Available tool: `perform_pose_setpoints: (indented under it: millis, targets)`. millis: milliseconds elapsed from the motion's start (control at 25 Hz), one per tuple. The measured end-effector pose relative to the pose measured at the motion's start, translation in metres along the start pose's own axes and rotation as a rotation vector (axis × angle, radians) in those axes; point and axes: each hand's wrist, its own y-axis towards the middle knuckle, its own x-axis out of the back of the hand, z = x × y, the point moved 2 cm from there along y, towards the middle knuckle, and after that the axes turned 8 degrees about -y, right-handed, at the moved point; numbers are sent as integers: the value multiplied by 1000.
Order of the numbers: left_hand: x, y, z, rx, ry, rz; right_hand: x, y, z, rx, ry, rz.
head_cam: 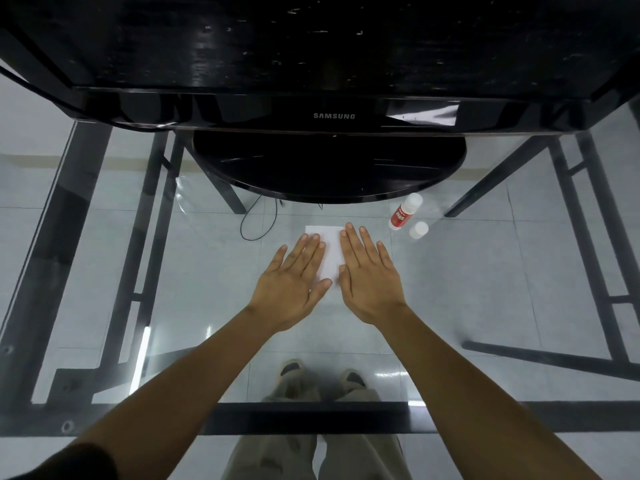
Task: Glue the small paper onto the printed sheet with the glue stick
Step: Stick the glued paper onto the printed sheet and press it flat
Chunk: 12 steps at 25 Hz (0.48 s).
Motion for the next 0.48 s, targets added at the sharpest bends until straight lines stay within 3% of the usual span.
perform_pose_setpoints:
  millis: [160, 320, 480]
  targets:
    - [-9, -22, 12, 29, 108, 24, 0, 1, 0, -14, -5, 11]
    - [1, 0, -1, 114, -50, -63, 2, 1, 1, -6, 21, 27]
    - [-1, 18, -2, 64, -79, -24, 3, -1, 1, -7, 28, 26]
